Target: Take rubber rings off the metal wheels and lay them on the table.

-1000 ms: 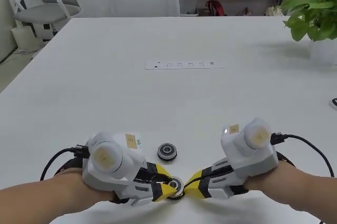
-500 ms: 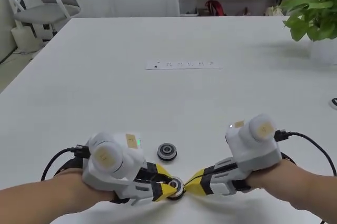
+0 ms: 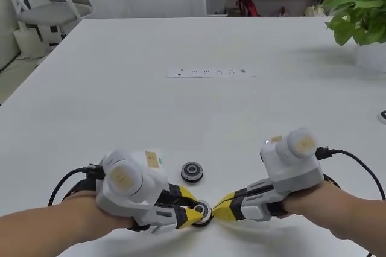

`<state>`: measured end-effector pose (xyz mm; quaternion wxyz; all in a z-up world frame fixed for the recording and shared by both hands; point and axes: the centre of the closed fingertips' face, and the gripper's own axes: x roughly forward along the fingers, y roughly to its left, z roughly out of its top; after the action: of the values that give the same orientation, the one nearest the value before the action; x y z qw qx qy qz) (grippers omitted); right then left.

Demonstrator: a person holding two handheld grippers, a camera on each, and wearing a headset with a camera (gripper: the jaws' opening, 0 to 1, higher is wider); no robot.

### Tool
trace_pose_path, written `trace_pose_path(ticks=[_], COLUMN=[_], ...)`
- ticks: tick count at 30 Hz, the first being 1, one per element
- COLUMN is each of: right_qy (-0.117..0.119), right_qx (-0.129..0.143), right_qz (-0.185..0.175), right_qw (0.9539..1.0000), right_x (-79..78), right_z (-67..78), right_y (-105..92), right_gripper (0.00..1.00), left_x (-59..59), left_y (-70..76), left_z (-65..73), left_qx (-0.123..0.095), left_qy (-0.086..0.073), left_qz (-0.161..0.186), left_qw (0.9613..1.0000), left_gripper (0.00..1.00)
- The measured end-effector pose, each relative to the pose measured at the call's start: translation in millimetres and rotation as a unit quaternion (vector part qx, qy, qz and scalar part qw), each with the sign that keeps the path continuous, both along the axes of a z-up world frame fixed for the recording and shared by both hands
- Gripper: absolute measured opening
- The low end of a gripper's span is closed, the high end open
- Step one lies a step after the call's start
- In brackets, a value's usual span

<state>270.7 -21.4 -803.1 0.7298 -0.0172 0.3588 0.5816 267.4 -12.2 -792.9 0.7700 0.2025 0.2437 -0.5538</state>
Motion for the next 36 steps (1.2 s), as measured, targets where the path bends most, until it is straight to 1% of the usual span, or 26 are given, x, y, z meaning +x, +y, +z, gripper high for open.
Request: trace_pose_path(ticks=[5,7,11,12,15,23,26,27,28,29,30,36], right_qy=[-0.003,-0.013,-0.01,-0.007,-0.012,-0.009,-0.015,-0.019,-0.018,-0.018,-0.022,0.0], right_qx=[-0.003,-0.005,-0.004,-0.004,-0.002,0.013,0.017,0.02,0.032,0.024,0.023,0.032], right_qz=[0.0,0.008,0.009,0.008,0.012,0.01,0.006,0.004,-0.001,-0.002,-0.001,-0.012], right_qw=[1.0,0.9999,0.9999,0.9999,0.9999,0.9998,0.9997,0.9996,0.9993,0.9996,0.9995,0.9994], right_x=[-0.1,-0.3,-0.3,-0.2,0.2,1.4,3.4,4.9,6.5,6.7,6.7,6.3], right_z=[0.5,0.6,-0.1,-0.1,-0.4,2.2,3.7,5.2,9.2,7.3,7.4,8.5], right_y=[0.1,0.2,-0.1,-0.1,-0.3,-0.3,0.2,0.6,2.7,1.9,2.2,2.5], right_gripper=[0.0,0.0,0.0,0.0,0.0,0.0,0.0,0.0,0.0,0.0,0.0,0.0], left_x=[0.3,0.4,0.8,0.8,0.3,0.4,0.6,0.9,1.0,1.5,1.7,1.5], left_y=[0.1,0.1,-0.1,-0.2,-0.3,-0.5,-0.5,-0.4,-0.4,-0.3,-0.3,-0.4], left_z=[-0.1,-0.1,0.4,0.0,0.0,0.1,0.2,0.1,0.0,-0.1,-0.1,-0.2], left_qx=[0.0,-0.001,-0.005,-0.004,-0.001,0.001,0.001,0.002,0.002,0.002,0.003,0.005], left_qy=[0.0,0.002,0.012,0.009,0.003,0.0,-0.001,-0.002,-0.002,-0.003,-0.004,-0.005], left_qz=[0.001,0.004,0.013,0.011,0.004,0.003,0.003,0.004,0.004,0.005,0.005,0.005], left_qw=[1.0,1.0,0.9998,0.9999,1.0,1.0,1.0,1.0,1.0,1.0,1.0,1.0], left_gripper=[0.12,0.12,0.13,0.13,0.12,0.12,0.12,0.12,0.12,0.12,0.12,0.12])
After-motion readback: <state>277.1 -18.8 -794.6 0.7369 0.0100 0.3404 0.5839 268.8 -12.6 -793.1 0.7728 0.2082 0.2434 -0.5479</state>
